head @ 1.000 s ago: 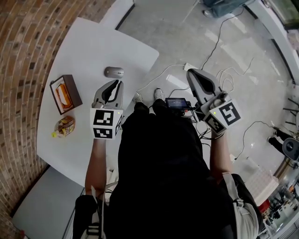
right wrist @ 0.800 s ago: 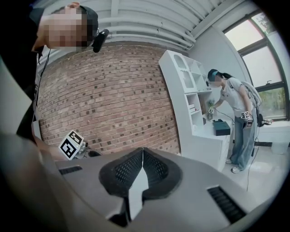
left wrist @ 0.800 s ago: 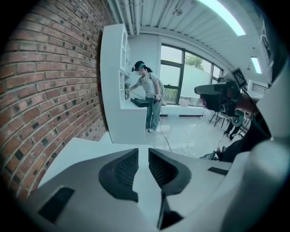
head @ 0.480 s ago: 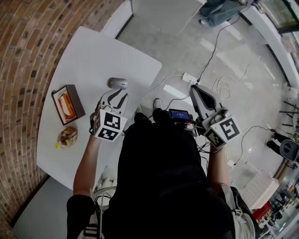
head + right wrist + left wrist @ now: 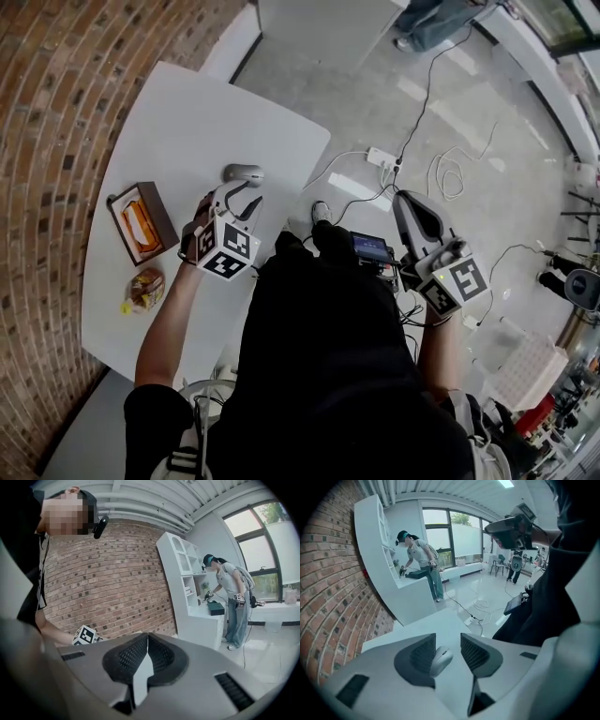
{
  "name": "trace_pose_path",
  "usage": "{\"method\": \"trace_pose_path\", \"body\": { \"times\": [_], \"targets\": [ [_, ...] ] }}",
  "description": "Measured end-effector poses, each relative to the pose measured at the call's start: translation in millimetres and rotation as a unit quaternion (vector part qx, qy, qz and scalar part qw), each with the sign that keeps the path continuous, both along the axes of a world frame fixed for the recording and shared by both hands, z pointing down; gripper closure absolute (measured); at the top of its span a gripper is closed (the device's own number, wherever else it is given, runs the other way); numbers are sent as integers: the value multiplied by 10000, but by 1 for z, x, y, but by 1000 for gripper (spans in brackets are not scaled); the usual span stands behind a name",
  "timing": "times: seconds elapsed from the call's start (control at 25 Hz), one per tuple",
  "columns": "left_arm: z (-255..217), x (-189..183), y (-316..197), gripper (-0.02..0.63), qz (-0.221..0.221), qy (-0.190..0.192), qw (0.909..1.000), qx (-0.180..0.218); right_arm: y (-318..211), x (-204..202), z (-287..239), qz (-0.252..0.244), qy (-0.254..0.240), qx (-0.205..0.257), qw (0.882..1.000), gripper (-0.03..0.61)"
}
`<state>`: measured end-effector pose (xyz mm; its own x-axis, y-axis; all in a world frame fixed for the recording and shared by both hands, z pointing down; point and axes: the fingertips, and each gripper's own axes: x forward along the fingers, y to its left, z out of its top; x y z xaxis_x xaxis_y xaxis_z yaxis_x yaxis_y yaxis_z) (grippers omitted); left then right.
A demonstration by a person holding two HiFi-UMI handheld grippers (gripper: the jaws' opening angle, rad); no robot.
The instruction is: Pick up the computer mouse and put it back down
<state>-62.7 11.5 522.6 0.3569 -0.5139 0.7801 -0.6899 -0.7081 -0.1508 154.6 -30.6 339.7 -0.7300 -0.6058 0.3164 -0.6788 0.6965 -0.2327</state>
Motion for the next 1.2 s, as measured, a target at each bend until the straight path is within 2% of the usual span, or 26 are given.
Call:
{"method": "trace_pose_path", "body": {
  "times": [0.24,0.32,0.64,0.84,1.08,1.2],
  "targets": [
    [25,-9,-2,421,752,-533,9956,-141,9,4,0,250,84,-112,9996,561],
    [34,-11,-3,391,969,-600,9932,-231,11,5,1,310,125,-139,9993,561],
    [61,-25,2,357,1670,-854,9810,-487,12,5,2,408,369,-210,9983,561],
    [79,-31,0,344,1865,-890,9764,-633,10,6,3,503,425,-265,9975,561],
    [115,-47,-1,317,2627,-1311,9526,-797,9,5,4,551,505,-292,9968,561],
    [123,-49,-5,304,2772,-1348,9476,-842,11,11,4,643,561,-325,9958,561]
  ]
}}
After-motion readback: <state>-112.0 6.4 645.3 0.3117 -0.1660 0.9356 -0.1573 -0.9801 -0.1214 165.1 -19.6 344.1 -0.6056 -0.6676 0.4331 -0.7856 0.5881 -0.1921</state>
